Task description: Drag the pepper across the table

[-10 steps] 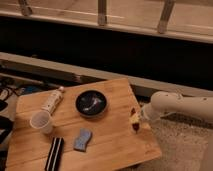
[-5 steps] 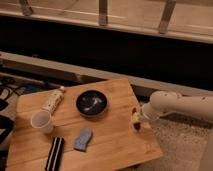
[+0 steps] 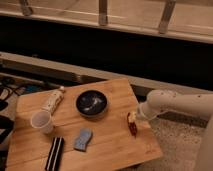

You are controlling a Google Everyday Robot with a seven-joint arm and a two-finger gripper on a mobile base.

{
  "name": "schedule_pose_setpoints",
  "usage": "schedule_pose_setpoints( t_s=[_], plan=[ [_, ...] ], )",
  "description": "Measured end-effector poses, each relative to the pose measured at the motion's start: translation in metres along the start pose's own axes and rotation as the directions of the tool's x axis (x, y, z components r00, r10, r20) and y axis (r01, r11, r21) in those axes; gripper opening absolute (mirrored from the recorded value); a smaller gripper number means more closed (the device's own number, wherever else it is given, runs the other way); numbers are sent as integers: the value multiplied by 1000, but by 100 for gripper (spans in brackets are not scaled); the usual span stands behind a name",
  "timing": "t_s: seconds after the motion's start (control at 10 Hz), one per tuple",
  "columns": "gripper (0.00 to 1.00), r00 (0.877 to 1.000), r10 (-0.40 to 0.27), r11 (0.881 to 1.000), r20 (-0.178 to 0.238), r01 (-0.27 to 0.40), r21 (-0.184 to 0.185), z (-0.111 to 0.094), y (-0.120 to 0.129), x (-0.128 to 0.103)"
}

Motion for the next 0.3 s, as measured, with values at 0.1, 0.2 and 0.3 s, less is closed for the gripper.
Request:
schedule_pose_setpoints(
  t_s=[0.1,0.2,0.3],
  plan=[
    [19,999,28,1000,-14,-28,6,2,-11,1],
    [19,999,37,999,-15,-37,6,2,-20,4],
    [23,999,32,999,-16,-32,7,-1,-25,9]
  ],
)
